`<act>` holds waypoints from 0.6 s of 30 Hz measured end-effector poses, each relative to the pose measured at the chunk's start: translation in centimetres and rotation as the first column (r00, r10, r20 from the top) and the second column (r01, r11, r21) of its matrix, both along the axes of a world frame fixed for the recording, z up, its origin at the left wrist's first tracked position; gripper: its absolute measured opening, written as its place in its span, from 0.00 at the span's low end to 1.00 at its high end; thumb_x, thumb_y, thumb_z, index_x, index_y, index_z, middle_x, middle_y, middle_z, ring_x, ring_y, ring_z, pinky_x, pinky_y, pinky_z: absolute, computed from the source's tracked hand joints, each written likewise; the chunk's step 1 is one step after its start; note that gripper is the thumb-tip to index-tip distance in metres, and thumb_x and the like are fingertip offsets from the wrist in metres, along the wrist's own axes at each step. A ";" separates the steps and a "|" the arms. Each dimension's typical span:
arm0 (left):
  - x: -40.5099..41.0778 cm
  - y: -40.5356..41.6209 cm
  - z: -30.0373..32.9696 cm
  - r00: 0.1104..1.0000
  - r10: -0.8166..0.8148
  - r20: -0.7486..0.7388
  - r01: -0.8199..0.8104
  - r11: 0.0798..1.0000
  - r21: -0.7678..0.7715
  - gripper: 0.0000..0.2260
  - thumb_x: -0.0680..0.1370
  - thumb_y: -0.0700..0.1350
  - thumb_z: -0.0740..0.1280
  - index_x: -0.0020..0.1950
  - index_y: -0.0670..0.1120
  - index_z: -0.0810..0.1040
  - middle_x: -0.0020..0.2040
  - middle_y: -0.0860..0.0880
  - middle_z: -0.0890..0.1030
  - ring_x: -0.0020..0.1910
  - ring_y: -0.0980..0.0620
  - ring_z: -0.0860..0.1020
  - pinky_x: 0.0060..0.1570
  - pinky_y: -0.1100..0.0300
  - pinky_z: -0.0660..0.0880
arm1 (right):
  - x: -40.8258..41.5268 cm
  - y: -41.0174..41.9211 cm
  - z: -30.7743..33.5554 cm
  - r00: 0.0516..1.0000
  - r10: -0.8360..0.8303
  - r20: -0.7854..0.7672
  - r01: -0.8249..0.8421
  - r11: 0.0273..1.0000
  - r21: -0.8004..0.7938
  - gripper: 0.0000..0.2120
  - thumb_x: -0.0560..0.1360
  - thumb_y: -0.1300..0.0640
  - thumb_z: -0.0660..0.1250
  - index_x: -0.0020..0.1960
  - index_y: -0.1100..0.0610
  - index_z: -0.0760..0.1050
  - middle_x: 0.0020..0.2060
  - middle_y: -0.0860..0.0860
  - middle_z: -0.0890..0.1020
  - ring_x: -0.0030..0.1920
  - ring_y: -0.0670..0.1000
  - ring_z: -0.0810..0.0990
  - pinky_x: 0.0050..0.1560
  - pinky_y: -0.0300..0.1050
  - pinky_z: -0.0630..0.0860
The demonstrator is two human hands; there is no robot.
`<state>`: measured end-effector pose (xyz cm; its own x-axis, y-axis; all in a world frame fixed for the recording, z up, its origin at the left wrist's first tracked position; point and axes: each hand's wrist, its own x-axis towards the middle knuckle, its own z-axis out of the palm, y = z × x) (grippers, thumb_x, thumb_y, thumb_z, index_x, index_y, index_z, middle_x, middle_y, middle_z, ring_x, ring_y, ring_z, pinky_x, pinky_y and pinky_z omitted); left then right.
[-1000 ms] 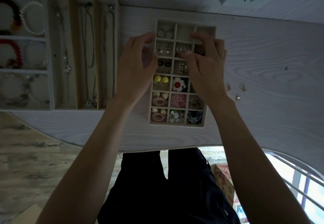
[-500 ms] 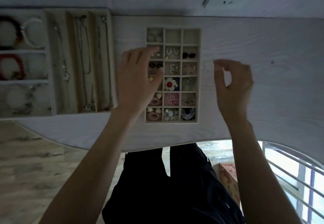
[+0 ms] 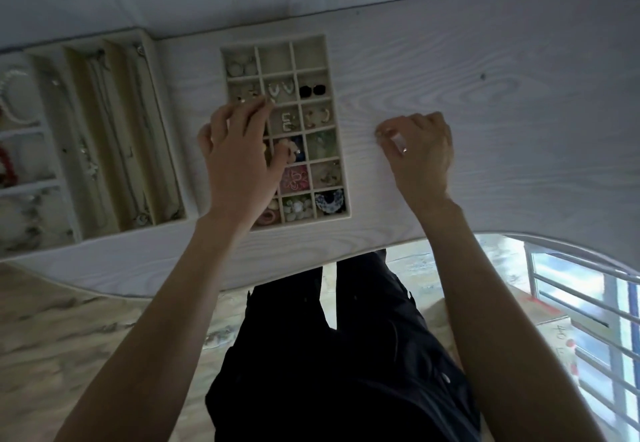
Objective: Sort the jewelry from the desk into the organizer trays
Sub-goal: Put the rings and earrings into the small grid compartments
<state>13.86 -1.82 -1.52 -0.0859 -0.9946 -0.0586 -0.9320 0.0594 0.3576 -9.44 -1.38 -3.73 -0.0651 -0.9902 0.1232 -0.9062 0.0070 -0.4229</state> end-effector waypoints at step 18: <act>-0.7 -0.1 0.2 1.000 0.014 0.004 -0.014 1.000 0.011 0.21 0.76 0.48 0.65 0.67 0.44 0.72 0.66 0.47 0.72 0.66 0.44 0.66 0.64 0.49 0.59 | -1.7 2.8 1.5 0.970 -0.148 0.194 0.116 0.979 0.167 0.03 0.69 0.61 0.71 0.43 0.58 0.80 0.38 0.53 0.80 0.33 0.45 0.74 0.39 0.46 0.76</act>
<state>13.19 -1.93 -1.29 -0.0718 -0.9950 -0.0696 -0.9341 0.0426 0.3545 -11.12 1.41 -2.18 -0.2040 -0.9772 -0.0592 -0.7875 0.1997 -0.5830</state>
